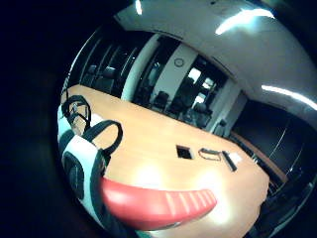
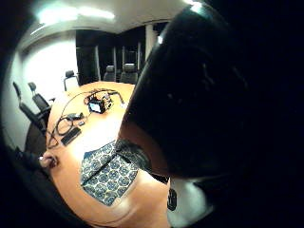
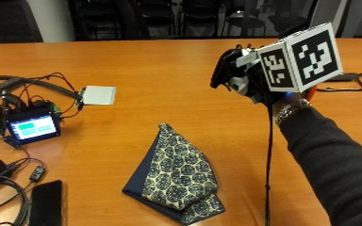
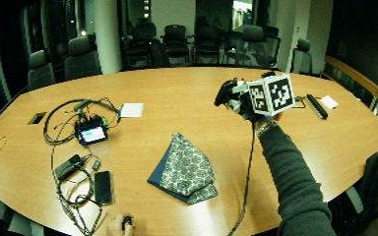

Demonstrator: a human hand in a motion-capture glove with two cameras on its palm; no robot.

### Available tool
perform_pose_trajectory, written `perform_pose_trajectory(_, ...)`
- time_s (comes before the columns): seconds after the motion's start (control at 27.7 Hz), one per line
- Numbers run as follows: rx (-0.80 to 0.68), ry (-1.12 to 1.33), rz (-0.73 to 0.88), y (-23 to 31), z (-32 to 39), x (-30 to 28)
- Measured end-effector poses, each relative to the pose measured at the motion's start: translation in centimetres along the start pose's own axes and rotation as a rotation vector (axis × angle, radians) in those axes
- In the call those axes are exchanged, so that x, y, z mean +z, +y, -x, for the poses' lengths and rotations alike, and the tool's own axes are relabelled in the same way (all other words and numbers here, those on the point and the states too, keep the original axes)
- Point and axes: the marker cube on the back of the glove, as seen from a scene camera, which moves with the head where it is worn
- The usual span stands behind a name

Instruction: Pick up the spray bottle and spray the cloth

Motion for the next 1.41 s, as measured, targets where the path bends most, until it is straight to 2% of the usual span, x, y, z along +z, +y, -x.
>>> perform_pose_trajectory(0.72, -0.516, 0.137, 0.077, 3.8, 7.2, 1.6)
perform_pose_trajectory(1.41, -0.744, 0.198, 0.057, 9.3, 10.4, 3.5)
